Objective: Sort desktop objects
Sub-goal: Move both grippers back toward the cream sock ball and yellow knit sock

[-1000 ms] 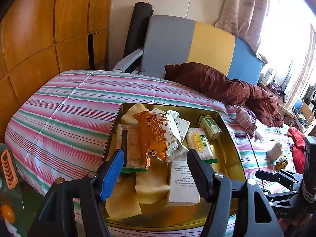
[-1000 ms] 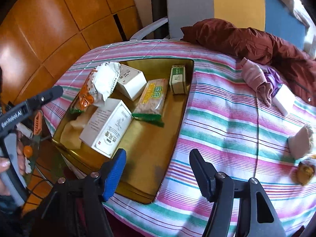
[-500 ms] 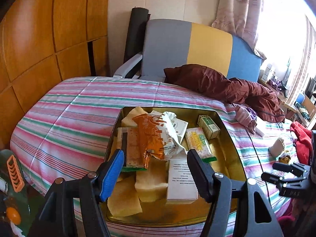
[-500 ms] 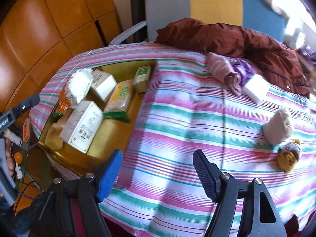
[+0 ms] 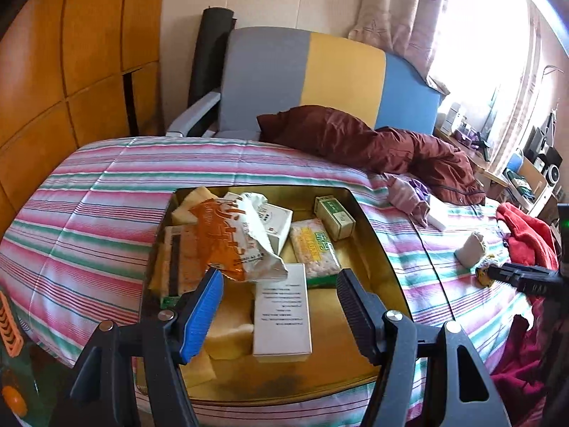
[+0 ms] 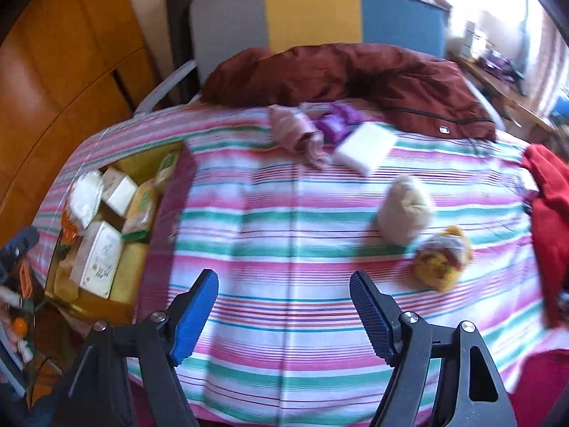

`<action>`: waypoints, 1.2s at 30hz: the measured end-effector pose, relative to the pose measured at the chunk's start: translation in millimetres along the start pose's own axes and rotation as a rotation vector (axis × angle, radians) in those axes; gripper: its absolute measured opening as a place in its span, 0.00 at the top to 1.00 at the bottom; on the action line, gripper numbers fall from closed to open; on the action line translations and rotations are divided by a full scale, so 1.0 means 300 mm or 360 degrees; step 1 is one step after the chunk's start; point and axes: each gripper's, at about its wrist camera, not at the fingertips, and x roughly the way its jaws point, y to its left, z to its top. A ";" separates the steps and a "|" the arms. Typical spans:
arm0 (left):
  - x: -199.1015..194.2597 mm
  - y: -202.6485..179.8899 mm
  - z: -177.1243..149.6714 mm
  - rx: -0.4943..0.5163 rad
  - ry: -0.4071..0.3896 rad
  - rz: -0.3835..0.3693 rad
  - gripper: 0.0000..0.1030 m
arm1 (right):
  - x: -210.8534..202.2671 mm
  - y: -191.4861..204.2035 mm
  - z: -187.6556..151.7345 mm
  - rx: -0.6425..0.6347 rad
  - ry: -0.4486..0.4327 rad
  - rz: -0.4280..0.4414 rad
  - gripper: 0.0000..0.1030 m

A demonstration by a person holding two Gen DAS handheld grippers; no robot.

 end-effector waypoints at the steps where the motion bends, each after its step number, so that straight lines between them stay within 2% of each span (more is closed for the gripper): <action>1: 0.000 -0.004 0.000 0.0005 -0.0002 -0.0003 0.35 | -0.008 -0.023 0.002 0.0028 -0.0003 -0.0022 0.25; 8: -0.004 -0.058 0.010 0.0061 -0.0007 -0.0103 0.35 | -0.054 -0.274 0.033 0.0301 0.0015 -0.0184 0.25; 15: 0.043 -0.123 -0.007 0.0141 0.0089 -0.0161 0.35 | -0.033 -0.458 0.040 0.0576 0.0055 -0.0205 0.25; 22: 0.059 -0.195 -0.010 0.0234 0.0108 -0.0200 0.35 | 0.105 -0.543 0.060 0.0667 0.0209 -0.0210 0.25; 28: 0.100 -0.254 0.000 0.0292 0.0158 -0.0236 0.35 | 0.222 -0.583 0.059 0.0752 0.0314 -0.0148 0.25; 36: 0.181 -0.385 0.023 0.0383 0.0226 -0.0346 0.34 | 0.294 -0.590 0.056 0.0757 0.0398 -0.0128 0.27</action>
